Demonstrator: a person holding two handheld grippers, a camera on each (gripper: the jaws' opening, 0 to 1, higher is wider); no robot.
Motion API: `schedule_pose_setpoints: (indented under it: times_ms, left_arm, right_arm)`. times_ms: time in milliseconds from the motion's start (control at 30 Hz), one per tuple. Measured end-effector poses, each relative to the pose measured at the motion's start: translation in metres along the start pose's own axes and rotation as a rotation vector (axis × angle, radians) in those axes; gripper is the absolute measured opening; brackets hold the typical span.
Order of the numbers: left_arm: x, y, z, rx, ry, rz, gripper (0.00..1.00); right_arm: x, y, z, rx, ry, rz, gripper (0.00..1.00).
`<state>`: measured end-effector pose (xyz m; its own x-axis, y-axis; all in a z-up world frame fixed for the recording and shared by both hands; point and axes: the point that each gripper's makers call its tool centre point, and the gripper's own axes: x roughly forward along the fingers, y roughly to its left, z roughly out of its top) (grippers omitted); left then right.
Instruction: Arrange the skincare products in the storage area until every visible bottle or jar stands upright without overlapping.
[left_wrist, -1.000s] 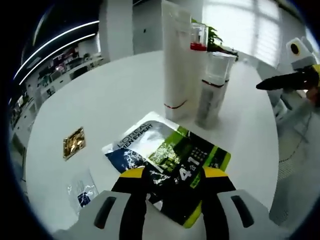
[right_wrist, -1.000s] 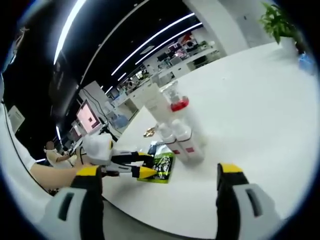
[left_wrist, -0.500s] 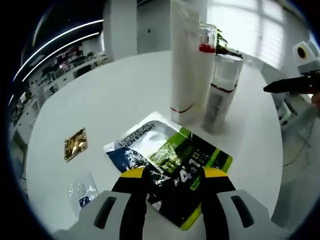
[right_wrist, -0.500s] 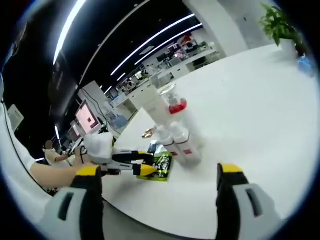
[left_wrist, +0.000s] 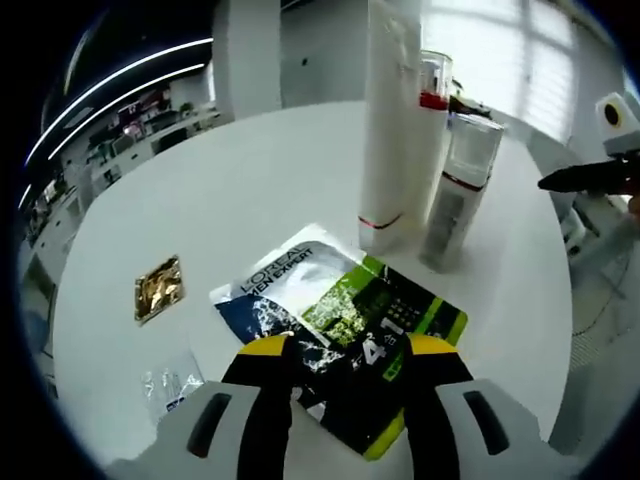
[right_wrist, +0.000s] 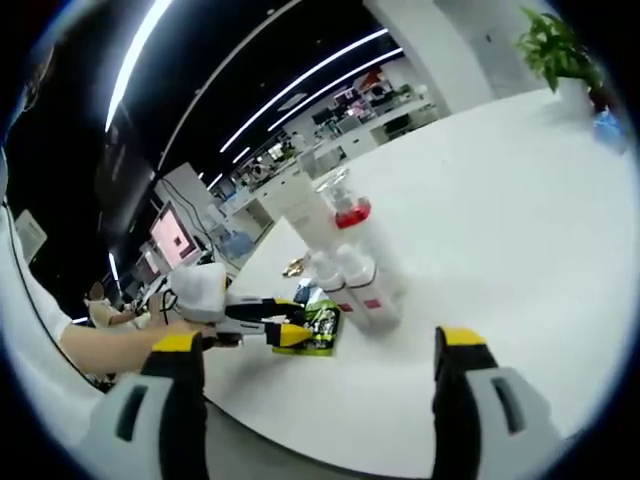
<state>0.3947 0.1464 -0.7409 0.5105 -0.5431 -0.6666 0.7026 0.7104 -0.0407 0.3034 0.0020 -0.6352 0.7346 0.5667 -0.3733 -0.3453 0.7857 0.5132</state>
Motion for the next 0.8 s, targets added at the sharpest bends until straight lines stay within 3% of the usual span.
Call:
schedule_pose_setpoints:
  times_ms: [533, 800]
  left_arm:
    - [-0.002, 0.0, 0.0, -0.011, 0.016, -0.009, 0.45]
    - [-0.02, 0.003, -0.002, -0.048, 0.012, 0.016, 0.52]
  right_arm:
    - [0.003, 0.001, 0.004, -0.005, -0.004, 0.01, 0.96]
    - [0.005, 0.009, 0.007, -0.027, -0.004, 0.033, 0.96]
